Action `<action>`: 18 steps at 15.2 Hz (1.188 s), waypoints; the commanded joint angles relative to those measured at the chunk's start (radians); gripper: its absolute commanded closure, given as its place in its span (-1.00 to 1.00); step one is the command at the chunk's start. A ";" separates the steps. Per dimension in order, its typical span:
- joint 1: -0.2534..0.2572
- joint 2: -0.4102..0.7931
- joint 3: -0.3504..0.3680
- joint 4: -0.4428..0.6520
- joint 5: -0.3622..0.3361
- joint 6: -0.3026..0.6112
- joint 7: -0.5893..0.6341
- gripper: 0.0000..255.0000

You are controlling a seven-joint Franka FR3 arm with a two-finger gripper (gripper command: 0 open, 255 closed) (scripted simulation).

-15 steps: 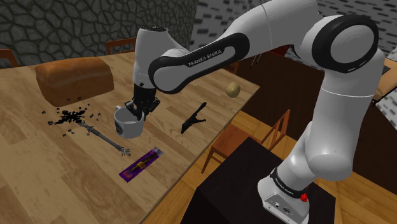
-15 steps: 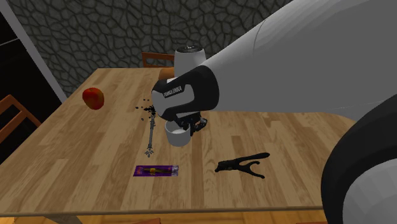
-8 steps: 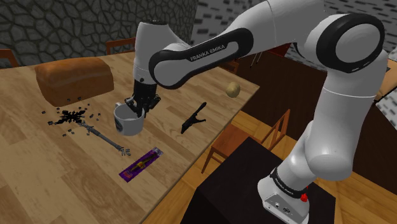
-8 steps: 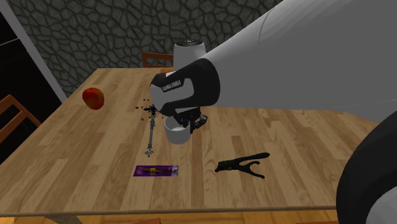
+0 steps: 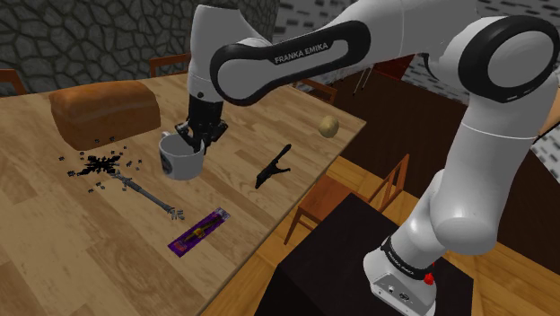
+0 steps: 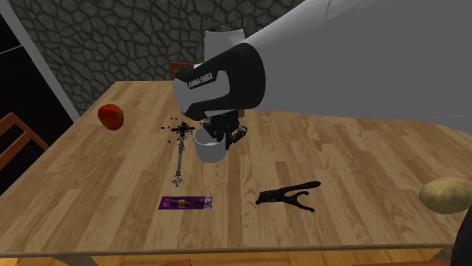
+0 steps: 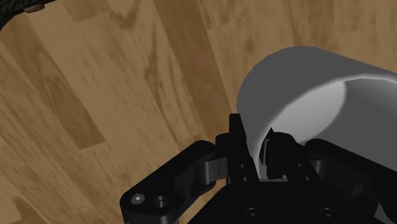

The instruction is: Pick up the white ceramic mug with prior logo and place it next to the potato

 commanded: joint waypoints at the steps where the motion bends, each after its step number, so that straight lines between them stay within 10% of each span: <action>1: -0.001 -0.009 0.002 0.016 0.005 -0.025 -0.003 1.00; 18: -0.004 -0.065 0.010 0.174 0.031 -0.236 -0.020 1.00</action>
